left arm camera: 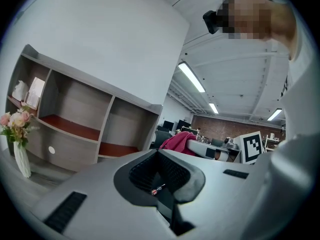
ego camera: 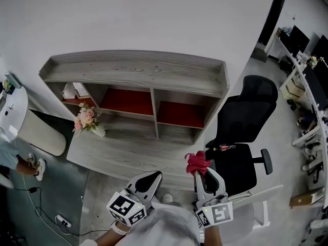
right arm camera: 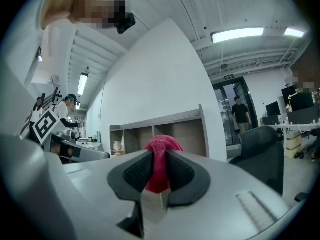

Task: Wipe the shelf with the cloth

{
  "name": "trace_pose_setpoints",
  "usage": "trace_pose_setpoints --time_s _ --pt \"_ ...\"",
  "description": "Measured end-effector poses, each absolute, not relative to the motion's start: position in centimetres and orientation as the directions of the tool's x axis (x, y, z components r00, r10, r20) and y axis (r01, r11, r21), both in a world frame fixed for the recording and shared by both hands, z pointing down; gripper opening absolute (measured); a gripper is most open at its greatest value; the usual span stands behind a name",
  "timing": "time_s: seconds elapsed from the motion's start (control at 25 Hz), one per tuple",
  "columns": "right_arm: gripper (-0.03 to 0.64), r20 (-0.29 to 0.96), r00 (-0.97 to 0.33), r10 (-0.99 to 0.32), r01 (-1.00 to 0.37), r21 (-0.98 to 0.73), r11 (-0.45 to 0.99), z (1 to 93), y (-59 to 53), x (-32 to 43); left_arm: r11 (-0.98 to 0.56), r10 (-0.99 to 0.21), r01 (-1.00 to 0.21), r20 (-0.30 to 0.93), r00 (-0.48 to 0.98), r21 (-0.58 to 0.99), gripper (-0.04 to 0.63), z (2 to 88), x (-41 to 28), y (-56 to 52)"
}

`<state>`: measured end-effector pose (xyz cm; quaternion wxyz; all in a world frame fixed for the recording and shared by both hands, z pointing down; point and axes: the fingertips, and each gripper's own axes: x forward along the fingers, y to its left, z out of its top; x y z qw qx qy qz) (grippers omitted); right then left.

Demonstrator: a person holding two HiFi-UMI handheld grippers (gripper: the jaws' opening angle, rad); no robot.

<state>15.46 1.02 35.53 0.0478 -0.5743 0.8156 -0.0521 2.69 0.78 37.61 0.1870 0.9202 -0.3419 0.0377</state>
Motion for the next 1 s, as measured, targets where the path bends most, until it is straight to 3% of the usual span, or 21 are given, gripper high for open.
trace_pose_setpoints --time_s 0.32,1.0 --pt "0.080 0.007 -0.312 -0.950 -0.933 -0.190 0.305 35.7 -1.3 14.5 -0.685 -0.597 -0.637 0.231 0.769 0.353 0.002 38.0 1.5 -1.9" --pt "0.080 -0.041 -0.335 -0.941 -0.933 -0.127 0.338 34.1 -7.5 12.0 -0.700 -0.598 -0.623 0.191 0.779 0.350 0.002 37.3 0.2 -6.8"
